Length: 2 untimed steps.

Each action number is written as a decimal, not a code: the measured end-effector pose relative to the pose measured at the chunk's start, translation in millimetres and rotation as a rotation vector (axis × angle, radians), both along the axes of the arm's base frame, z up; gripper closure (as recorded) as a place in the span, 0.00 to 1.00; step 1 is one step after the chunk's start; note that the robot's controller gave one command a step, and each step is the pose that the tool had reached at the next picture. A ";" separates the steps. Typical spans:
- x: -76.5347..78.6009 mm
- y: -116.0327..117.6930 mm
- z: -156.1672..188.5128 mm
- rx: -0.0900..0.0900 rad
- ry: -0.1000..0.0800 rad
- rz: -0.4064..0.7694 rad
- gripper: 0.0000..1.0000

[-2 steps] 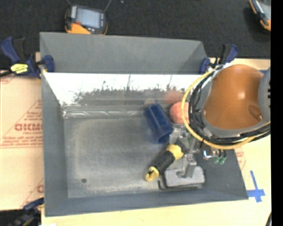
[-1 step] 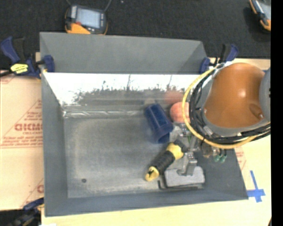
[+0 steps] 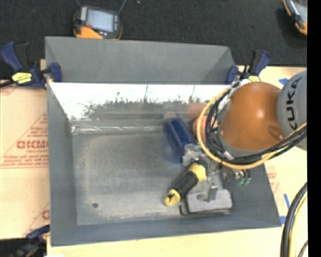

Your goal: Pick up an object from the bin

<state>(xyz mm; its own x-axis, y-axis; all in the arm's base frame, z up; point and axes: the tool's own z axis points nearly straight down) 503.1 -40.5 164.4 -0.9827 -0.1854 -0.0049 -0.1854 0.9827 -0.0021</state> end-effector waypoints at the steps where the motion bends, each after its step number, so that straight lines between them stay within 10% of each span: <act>1: 20.9 -14.4 -9.7 -0.003 -0.006 0.297 0.00; 2: 30.9 -14.8 -5.0 -0.003 -0.003 0.503 0.00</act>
Offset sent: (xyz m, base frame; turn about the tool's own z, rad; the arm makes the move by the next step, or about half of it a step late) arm 0.0317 -0.0140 -0.0044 -0.5206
